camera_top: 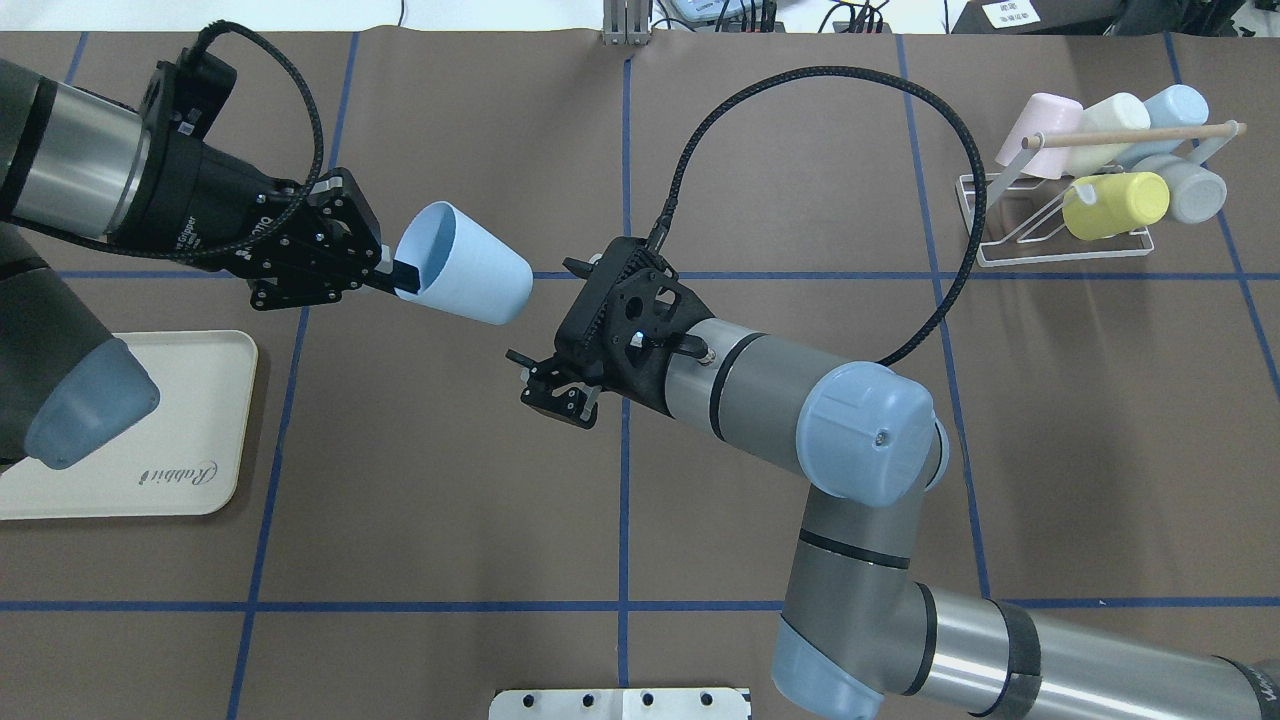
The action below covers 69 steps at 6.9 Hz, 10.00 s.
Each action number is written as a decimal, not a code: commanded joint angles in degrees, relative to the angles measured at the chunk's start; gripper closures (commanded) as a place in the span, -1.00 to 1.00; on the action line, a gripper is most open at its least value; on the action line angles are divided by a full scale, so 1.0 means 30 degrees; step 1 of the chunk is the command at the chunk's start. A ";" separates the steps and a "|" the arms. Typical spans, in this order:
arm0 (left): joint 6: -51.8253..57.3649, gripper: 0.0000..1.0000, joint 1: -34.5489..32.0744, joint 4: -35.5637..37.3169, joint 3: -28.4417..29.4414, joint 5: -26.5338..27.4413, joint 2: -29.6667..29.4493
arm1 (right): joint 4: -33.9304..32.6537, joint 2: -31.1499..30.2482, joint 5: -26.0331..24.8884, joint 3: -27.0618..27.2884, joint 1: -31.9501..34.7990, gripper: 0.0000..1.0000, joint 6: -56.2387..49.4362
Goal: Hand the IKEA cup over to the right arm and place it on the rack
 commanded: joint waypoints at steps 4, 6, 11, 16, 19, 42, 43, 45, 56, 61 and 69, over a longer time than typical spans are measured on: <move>0.0047 1.00 0.0255 0.0005 -0.0039 0.0265 -0.0072 | -0.0012 0.0089 -0.0373 0.0140 -0.0076 -0.99 -0.1059; 0.0076 1.00 0.0284 0.0034 -0.0010 0.0295 -0.0189 | -0.0012 0.0439 -0.0374 0.0111 -0.0076 -0.99 -0.1236; 0.0135 1.00 0.1162 0.0064 -0.0010 0.0734 -0.0219 | -0.0012 0.0471 -0.0608 0.0111 -0.0105 -0.99 -0.1295; 0.0135 1.00 0.1457 0.0122 0.0078 0.1115 -0.0480 | -0.0012 0.0529 -0.2272 0.0140 -0.0659 -0.98 -0.1704; 0.0134 1.00 0.1456 0.0122 0.0078 0.1115 -0.0482 | -0.0012 0.0529 -0.2922 0.0140 -0.1130 -0.96 -0.2145; 2.9022 -1.00 -0.7480 0.7505 0.1602 0.2580 0.8541 | -2.1780 -0.4334 0.7549 0.4472 1.1258 -0.29 -1.3074; 2.8905 -1.00 -0.7479 0.7505 0.1602 0.2551 0.8512 | -2.4477 -0.4131 0.5274 0.4911 1.1233 -0.29 -1.4900; 2.8875 -1.00 -0.7421 0.7476 0.1602 0.2551 0.8512 | -2.7627 -0.3836 0.1404 0.5005 1.1145 -0.29 -1.8593; 2.8787 -1.00 -0.7421 0.7359 0.1660 0.2551 0.8512 | -2.7581 -0.3836 -0.3565 0.1284 0.9182 -0.54 -2.1506; 2.8758 -1.00 -0.7362 0.7359 0.1690 0.2551 0.8483 | -2.5412 -0.3575 -0.3568 0.0607 0.9444 -0.75 -2.2330; 3.3573 -1.00 -1.0310 0.9806 0.1836 0.2551 0.8424 | -2.0783 -0.6772 1.5040 0.2865 1.7753 -0.98 -1.6612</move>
